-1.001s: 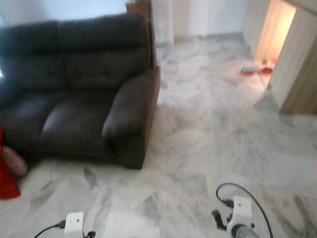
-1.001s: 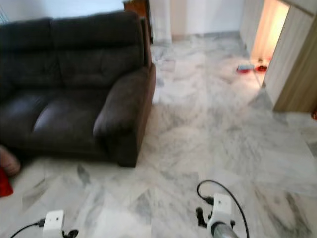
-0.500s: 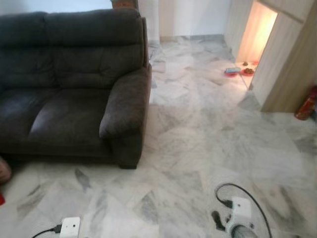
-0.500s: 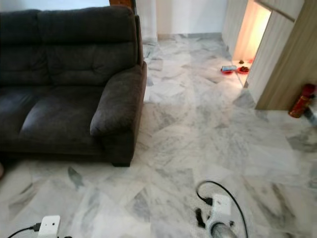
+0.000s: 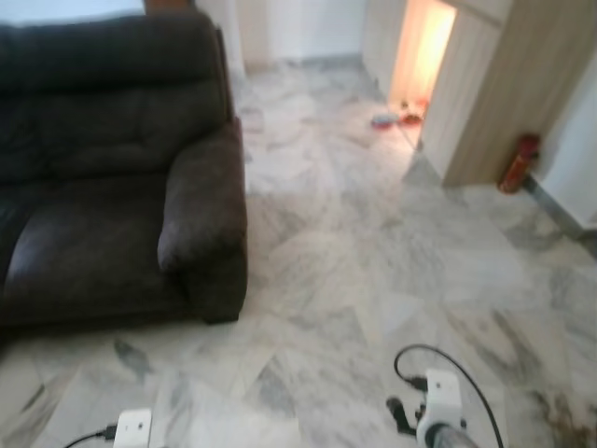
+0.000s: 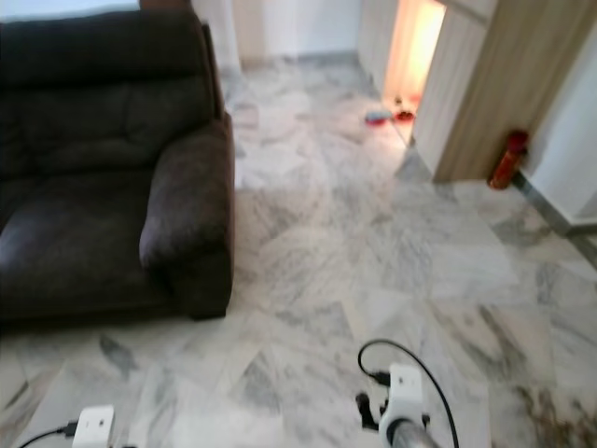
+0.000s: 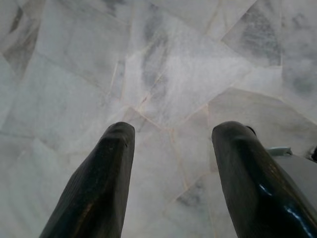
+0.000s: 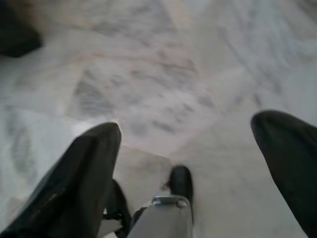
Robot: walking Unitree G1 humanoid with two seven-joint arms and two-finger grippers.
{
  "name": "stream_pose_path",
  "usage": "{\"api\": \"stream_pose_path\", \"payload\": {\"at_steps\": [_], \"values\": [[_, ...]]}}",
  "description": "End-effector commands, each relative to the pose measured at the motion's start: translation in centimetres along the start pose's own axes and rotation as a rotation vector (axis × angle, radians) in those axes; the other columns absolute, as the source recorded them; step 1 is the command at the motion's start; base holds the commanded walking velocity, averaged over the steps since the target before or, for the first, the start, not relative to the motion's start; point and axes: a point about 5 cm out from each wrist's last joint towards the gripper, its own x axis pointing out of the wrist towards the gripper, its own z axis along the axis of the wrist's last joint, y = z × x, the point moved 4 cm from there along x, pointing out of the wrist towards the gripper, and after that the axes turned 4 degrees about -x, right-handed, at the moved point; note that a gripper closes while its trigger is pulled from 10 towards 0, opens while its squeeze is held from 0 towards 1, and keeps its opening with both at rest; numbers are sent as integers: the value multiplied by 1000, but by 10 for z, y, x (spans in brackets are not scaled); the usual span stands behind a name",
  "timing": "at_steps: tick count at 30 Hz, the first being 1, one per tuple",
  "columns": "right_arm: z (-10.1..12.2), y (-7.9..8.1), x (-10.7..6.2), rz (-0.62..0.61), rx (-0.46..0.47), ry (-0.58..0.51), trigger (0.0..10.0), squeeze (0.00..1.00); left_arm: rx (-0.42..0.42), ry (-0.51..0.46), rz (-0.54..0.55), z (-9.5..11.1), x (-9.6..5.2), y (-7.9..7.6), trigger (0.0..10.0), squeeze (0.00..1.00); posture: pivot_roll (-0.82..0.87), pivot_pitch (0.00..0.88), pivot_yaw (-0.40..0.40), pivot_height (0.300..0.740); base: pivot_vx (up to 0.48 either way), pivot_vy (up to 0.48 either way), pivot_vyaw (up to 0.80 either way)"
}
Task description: Move the pillow to the sofa from floor
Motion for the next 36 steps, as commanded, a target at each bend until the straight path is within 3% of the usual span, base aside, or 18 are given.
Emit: {"api": "stream_pose_path", "payload": {"at_steps": [1, 36], "values": [[-1, 4, 0, 6, 2, 2, 10000, 0, -13, 26, 15, -11, -2, 6, 10000, 0, -70, 0, 51, 740, 0, 375, 0], [1, 10, 1, 27, -17, 7, 10000, 0, -16, 24, 1, -8, -2, 7, 10000, 0, -54, 0, 58, 740, 0, 391, 0]]}}
